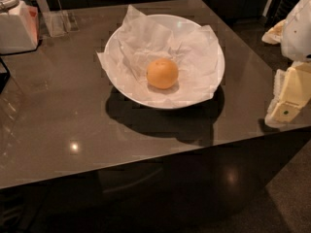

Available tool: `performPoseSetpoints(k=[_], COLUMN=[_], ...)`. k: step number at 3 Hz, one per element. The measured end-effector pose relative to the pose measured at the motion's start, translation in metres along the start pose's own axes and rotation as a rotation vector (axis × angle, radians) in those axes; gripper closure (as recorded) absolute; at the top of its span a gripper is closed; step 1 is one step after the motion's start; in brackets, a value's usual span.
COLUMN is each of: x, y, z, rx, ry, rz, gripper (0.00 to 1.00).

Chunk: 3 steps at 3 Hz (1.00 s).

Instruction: Pick orange from white bowl

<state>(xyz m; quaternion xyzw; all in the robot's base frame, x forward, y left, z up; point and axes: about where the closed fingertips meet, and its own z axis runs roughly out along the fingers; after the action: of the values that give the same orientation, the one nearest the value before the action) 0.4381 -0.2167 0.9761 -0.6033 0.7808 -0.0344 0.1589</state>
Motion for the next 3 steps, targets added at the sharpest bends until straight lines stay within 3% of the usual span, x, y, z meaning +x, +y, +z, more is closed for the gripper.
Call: performPoseSetpoints(k=[2,3], x=[-0.011,-0.038], y=[-0.008,-0.026], z=[0.001,0.010], rx=[-0.009,-0.034], ry=[-0.036,-0.093], rz=[-0.012,-0.046], gripper=[0.00,0.00])
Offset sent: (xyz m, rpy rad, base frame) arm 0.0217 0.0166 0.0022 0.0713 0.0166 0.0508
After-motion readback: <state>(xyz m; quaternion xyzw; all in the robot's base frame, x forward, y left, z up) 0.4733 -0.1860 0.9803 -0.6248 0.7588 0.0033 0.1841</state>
